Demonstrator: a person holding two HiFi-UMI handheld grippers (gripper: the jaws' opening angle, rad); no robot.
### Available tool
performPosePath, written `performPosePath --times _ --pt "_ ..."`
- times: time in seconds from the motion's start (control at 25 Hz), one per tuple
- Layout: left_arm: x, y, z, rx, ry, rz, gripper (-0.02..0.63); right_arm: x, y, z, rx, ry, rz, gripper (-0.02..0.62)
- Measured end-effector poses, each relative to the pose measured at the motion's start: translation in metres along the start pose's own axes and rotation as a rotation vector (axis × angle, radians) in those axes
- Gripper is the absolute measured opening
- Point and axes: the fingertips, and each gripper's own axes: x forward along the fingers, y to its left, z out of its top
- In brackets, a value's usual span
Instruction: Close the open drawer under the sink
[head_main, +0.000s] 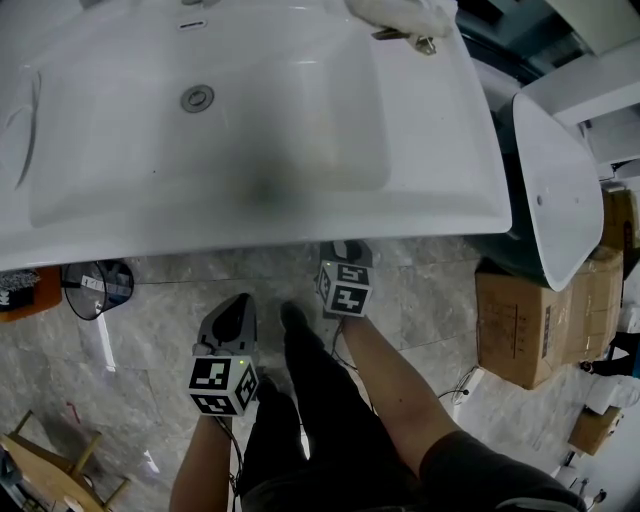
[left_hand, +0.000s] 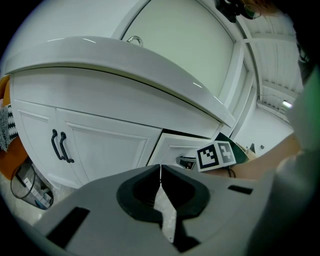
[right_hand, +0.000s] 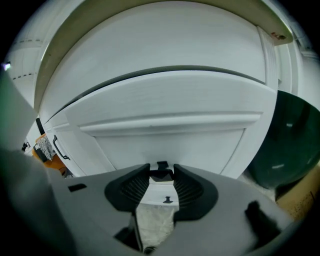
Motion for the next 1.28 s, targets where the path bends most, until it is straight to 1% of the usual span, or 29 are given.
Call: performPosePath --times 0.28,0.56,0.84,1.04,1.28 --pt "0.003 0.000 0.002 -0.001 0.003 -0.008 0.017 0.008 -0.001 0.008 -0.013 -0.007 0.000 0.155" --pt "-0.002 0.007 0.004 -0.007 -0.002 0.004 0.017 0.009 0.000 0.007 -0.024 -0.004 -0.008 0.155" --pt "-0.015 0.006 0.008 -0.005 -0.022 0.002 0.017 0.006 0.000 0.008 -0.016 0.023 0.002 0.156" --pt "-0.038 0.007 0.010 -0.002 -0.046 -0.002 0.017 -0.021 0.003 0.007 0.022 0.013 -0.002 0.156" --pt "-0.084 -0.002 0.018 0.014 -0.083 -0.035 0.017 -0.089 0.015 0.016 0.052 -0.055 -0.037 0.156"
